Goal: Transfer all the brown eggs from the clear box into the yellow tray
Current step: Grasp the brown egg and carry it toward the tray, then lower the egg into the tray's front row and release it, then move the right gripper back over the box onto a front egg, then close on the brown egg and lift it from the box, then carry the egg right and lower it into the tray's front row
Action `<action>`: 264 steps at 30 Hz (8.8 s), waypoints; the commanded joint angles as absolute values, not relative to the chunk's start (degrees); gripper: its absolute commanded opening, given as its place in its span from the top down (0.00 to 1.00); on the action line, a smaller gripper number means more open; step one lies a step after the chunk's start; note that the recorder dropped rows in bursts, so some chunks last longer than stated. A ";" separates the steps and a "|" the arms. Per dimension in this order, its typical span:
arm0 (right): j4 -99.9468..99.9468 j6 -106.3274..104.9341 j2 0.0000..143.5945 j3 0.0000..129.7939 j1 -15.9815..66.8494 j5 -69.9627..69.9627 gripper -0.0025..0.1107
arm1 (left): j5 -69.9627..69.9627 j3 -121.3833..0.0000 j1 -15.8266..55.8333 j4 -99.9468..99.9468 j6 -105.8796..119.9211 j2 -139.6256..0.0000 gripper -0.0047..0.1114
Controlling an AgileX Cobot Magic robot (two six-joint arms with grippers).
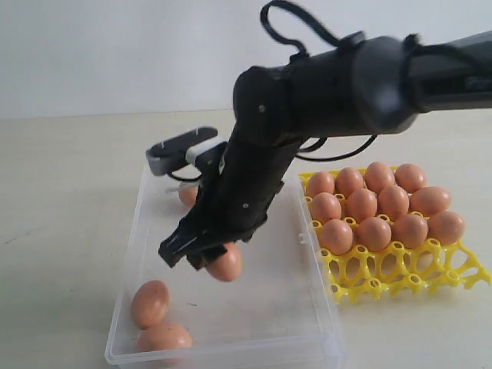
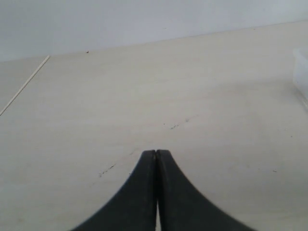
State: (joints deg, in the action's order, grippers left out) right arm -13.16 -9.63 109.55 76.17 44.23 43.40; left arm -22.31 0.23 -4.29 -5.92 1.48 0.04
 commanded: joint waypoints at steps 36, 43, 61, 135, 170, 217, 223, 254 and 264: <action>-31.64 -18.88 80.90 23.25 35.51 -20.52 0.98 | -21.79 0.00 -4.00 -5.90 1.26 0.00 0.96; -31.38 -17.64 82.92 23.25 35.51 -20.03 0.98 | -21.79 0.00 -4.00 -5.90 1.26 0.00 0.96; -30.89 -14.90 90.13 23.25 35.51 -25.26 0.98 | -21.79 0.00 -4.00 -5.90 1.26 0.00 0.96; -29.70 -10.52 88.74 52.38 40.95 20.89 0.98 | -21.79 0.00 -4.00 -5.90 1.26 0.00 0.96; -43.56 -10.52 120.15 76.94 44.63 31.73 0.51 | -21.79 0.00 -4.00 -5.90 1.26 0.00 0.96; -46.89 -16.69 124.55 76.94 44.63 36.52 0.98 | -21.79 0.00 -4.00 -5.90 1.26 0.00 0.96; -39.99 -16.44 120.17 76.80 44.63 33.38 0.98 | -21.79 0.00 -4.00 -5.90 1.26 0.00 0.96; -45.30 -24.41 75.77 23.40 33.27 -19.22 0.98 | -21.79 0.00 -4.00 -5.90 1.26 0.00 0.96; -44.82 -23.55 80.53 19.48 32.19 -22.33 0.98 | -21.79 0.00 -4.00 -5.90 1.26 0.00 0.96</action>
State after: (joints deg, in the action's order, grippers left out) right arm -45.34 -23.88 78.96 19.87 32.50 -20.29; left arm -22.31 0.23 -4.29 -5.92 1.48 0.04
